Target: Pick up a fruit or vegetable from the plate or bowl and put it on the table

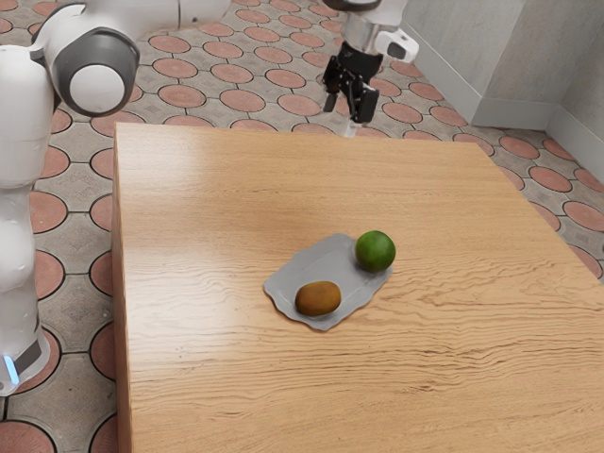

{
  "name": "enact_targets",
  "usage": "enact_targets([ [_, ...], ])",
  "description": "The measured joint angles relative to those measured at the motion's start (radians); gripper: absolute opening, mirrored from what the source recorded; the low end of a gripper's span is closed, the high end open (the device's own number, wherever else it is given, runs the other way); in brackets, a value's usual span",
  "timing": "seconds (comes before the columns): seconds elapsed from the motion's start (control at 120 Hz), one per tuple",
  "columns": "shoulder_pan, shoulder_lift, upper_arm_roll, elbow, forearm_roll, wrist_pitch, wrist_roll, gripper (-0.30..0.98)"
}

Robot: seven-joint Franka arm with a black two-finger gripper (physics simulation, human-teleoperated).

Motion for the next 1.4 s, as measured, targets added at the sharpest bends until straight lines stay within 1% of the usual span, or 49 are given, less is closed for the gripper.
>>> enact_targets([
  [0.117, -0.014, -0.002, -0.023, 0.038, 0.000, 0.035, -0.004, 0.69],
  [0.4, -0.019, -0.002, -0.023, 0.037, 0.006, 0.068, -0.008, 0.69],
  [0.608, -0.012, 0.012, -0.019, 0.030, 0.005, 0.070, -0.035, 0.69],
  [0.708, -0.015, 0.015, -0.021, 0.011, 0.004, 0.027, -0.063, 0.69],
  [0.8, -0.018, -0.006, -0.024, -0.066, -0.009, -0.008, -0.086, 0.69],
  [0.892, -0.017, -0.064, -0.025, -0.164, -0.029, -0.025, -0.107, 0.69],
  [0.95, -0.017, -0.123, -0.026, -0.256, -0.042, -0.016, -0.119, 0.69],
  [1.0, -0.019, -0.149, -0.028, -0.302, -0.050, -0.008, -0.128, 0.69],
  [1.092, -0.005, -0.165, -0.057, -0.365, -0.058, 0.018, -0.142, 0.69],
  [1.233, 0.030, -0.161, -0.159, -0.390, -0.079, 0.058, -0.166, 0.69],
  [1.4, -0.019, -0.155, -0.267, -0.393, -0.086, 0.097, -0.199, 0.69],
])
